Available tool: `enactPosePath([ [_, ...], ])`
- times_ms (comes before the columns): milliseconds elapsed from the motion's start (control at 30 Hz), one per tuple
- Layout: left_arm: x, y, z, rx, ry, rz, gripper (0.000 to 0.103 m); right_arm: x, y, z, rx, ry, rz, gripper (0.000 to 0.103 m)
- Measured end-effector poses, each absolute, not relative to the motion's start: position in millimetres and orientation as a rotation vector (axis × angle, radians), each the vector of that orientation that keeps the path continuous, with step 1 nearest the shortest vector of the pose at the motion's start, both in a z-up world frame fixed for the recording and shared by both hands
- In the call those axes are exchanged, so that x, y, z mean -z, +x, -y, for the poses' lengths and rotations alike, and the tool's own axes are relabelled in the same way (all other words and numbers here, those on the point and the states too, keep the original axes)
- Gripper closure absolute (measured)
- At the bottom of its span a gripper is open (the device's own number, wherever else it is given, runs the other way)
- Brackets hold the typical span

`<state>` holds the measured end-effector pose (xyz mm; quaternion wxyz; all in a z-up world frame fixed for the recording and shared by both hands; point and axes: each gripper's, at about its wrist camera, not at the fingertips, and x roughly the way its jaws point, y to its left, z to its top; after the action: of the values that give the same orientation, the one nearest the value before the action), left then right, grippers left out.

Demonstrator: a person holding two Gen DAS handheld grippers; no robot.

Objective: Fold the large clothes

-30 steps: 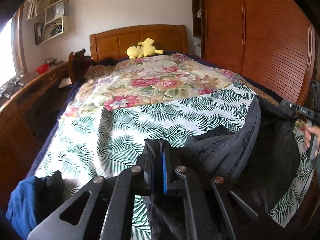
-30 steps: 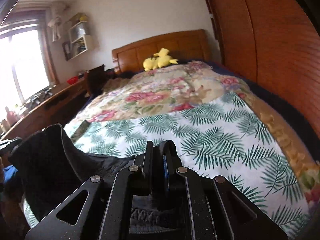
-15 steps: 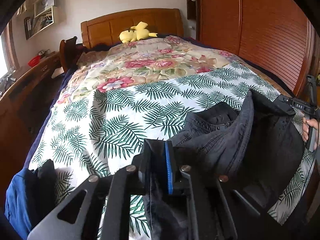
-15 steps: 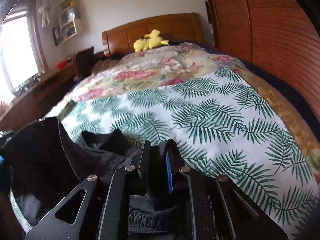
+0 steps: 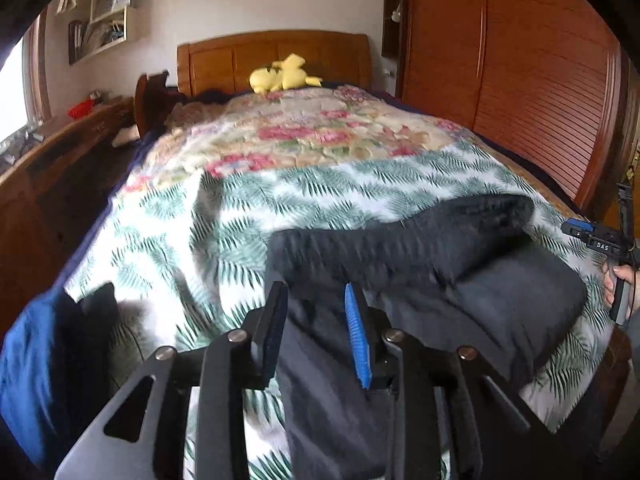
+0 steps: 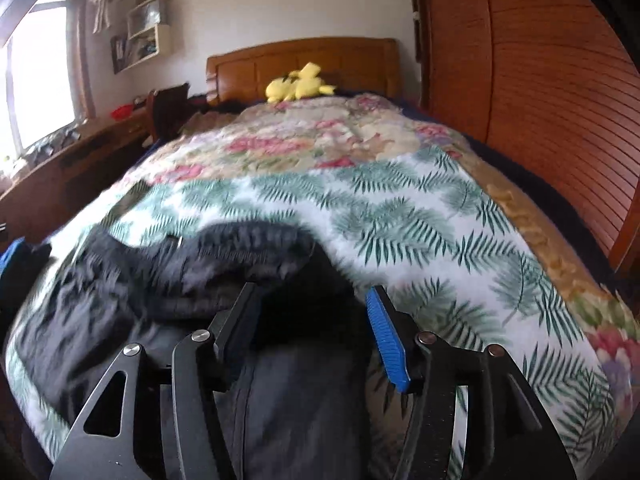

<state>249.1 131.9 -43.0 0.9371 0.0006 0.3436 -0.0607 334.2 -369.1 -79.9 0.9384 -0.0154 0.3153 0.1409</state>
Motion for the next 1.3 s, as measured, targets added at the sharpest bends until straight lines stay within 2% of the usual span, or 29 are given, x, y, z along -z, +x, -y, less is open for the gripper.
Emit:
enactPosePath([
  [433,135.7,200.0,-134.0,0.086,-0.033,-0.879,0.072,137.4,287.7,387.7,-0.294,-0.055,-0.809,0.046],
  [967,169.4,189.7,-147.4,0.048,-0.08,-0.948,0.066,163.8,282.4,400.5,-0.272,-0.023,-0.895,0.025],
  [1300,179.3,180.4,-151.6,0.079,-0.19,-0.943,0.066,183.6,292.4,410.3,-0.348,0.144,-0.996,0.024],
])
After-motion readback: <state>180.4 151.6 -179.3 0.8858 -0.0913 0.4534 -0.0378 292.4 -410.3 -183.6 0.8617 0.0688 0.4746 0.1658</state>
